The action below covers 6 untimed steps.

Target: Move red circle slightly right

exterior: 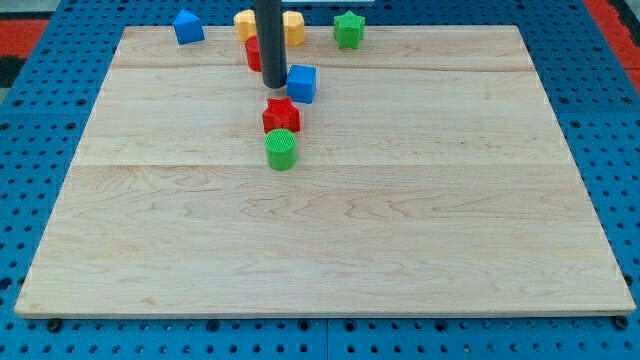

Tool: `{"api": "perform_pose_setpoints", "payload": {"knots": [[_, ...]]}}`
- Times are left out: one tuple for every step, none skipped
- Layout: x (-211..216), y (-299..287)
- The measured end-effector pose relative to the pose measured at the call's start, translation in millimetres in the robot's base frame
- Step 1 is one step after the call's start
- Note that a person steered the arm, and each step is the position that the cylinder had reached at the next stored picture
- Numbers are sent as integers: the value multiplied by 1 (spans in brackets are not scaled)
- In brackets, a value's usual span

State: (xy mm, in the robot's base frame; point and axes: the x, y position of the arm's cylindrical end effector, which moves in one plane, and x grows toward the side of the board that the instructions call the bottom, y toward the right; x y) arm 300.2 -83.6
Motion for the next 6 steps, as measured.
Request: {"api": "perform_pose_setpoints", "payload": {"knots": [[-19, -50], [-34, -54], [-48, -65], [-59, -62], [-59, -36], [-59, -19]]}}
